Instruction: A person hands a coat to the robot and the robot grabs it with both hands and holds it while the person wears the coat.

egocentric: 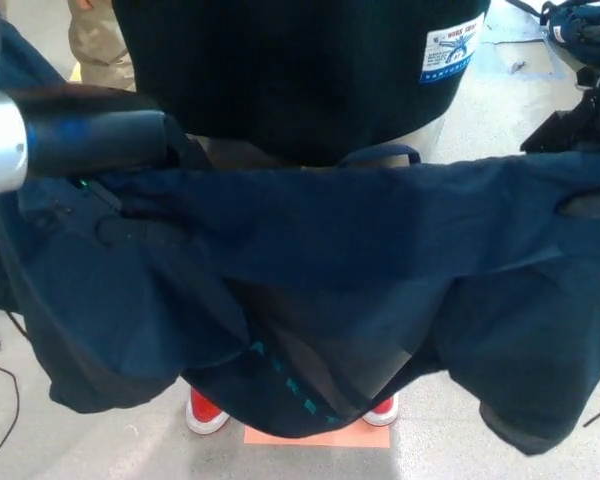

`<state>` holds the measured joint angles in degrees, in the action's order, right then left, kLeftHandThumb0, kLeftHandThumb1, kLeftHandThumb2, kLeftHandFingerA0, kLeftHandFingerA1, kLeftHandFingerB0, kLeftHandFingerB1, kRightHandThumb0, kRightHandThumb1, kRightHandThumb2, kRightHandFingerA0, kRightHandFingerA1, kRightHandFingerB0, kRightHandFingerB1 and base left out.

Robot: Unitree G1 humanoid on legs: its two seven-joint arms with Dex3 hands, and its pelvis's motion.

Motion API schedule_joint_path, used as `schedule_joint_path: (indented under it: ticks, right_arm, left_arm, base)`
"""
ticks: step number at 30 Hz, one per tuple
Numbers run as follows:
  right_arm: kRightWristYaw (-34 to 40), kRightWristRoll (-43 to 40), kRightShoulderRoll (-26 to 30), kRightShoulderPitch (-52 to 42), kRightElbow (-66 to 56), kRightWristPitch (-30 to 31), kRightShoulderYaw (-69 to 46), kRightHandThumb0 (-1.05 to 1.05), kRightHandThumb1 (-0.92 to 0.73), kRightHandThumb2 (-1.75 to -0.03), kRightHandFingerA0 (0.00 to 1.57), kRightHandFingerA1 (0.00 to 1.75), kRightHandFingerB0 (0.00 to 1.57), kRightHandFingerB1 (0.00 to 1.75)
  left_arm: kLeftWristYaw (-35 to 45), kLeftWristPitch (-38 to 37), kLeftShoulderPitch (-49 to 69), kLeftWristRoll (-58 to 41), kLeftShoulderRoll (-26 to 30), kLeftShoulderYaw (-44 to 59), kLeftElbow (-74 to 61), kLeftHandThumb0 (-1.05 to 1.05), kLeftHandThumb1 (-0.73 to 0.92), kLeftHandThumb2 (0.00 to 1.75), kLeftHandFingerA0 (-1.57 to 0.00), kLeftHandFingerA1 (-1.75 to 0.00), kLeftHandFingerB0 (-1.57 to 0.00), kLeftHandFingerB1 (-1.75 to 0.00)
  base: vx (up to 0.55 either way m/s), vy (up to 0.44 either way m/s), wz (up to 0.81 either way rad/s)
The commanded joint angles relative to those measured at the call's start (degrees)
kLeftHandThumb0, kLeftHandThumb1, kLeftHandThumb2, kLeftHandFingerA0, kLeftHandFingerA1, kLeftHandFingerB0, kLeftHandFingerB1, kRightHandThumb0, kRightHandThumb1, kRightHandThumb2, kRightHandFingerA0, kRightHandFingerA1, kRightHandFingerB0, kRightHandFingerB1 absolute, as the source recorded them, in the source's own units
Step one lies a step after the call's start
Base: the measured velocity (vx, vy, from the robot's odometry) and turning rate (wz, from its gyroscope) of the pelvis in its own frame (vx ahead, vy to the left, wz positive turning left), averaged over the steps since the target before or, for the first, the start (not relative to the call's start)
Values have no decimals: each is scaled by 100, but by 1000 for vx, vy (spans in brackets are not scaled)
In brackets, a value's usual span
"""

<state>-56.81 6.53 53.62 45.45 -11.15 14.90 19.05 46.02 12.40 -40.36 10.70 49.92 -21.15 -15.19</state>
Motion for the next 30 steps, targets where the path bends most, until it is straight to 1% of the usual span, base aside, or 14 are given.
schedule_joint_path:
  ticks: [1,3,9,10,13,14,16,18,20,22,25,26,29,30]
  right_arm:
    - [3063,1386,-451,-1743,26,-1552,-875,-34,-91,-67,80,173,70,148]
    - [3235,1461,-486,-1837,68,-1655,-953,-36,-90,-69,82,171,73,148]
    - [3843,1588,-632,-2191,268,-2151,-1296,-33,-90,-66,82,173,66,156]
    - [4142,1807,-639,-2219,263,-2138,-1341,-34,-88,-66,98,117,86,96]
    - [4495,2111,-671,-2176,157,-1964,-1472,-35,-87,-65,107,90,94,81]
    - [4579,2183,-657,-2053,145,-1864,-1546,-35,-86,-66,94,127,82,106]
    - [4784,2235,-699,-1764,200,-1708,-1697,-32,-70,-109,96,87,77,76]
    - [4984,2242,-727,-1445,418,-1711,-1752,-38,-90,-67,103,63,75,53]
    - [5242,2117,-832,-926,767,-1736,-1842,-37,-88,-66,106,67,80,57]
    - [5385,2069,-898,-539,1005,-1700,-1861,-38,-90,-70,97,145,87,117]
    - [5465,2121,-878,-67,1242,-1593,-1825,-36,-89,-69,99,143,86,120]
    - [5508,2126,-878,199,1368,-1533,-1827,-38,-90,-66,108,112,100,80]
    - [5616,2100,-874,659,1622,-1531,-1849,-38,-88,-66,112,90,101,69]
    - [5689,2083,-881,927,1787,-1533,-1846,-37,-87,-66,101,128,97,94]
  left_arm:
    - [-2682,-1459,1139,1646,-393,296,213,-32,81,64,-78,-168,-70,-143]
    - [-2864,-1531,1186,1721,-447,325,263,-32,81,66,-93,-140,-79,-121]
    - [-3533,-1858,1351,1994,-631,424,423,-33,81,64,-95,-151,-72,-140]
    - [-3969,-1977,1369,2273,-640,395,502,-33,80,64,-92,-164,-69,-150]
    - [-4730,-2247,1292,2702,-656,333,729,-33,79,63,-91,-167,-69,-152]
    - [-4992,-2270,1180,2833,-688,308,851,-33,80,63,-89,-173,-67,-158]
    - [-5488,-2316,899,2983,-791,317,1132,-33,82,64,-94,-174,-70,-161]
    - [-5767,-2285,607,3030,-876,369,1332,-32,81,64,-94,-174,-70,-163]
    - [-5946,-2262,198,2813,-1048,574,1607,-32,82,63,-93,-175,-66,-167]
    - [-6072,-2124,-114,2815,-1093,651,1760,-36,84,70,-88,-173,-73,-154]
    - [-6151,-2001,-541,2777,-1131,756,1975,-37,85,69,-89,-174,-71,-154]
    - [-6261,-1955,-776,2815,-1095,815,2061,-36,86,70,-87,-174,-73,-152]
    - [-6399,-1922,-1254,2806,-1061,887,2334,-38,82,71,-92,-164,-80,-148]
    - [-6439,-1875,-1536,2798,-1026,922,2508,-36,81,64,-100,-156,-79,-150]
  base:
    - [0,0,0]
    - [0,0,0]
    - [0,0,0]
    - [0,0,0]
    - [0,0,0]
    - [0,0,0]
    - [0,0,0]
    - [0,0,0]
    - [0,0,0]
    - [0,0,0]
    - [0,0,0]
    - [0,0,0]
    - [0,0,0]
    - [0,0,0]
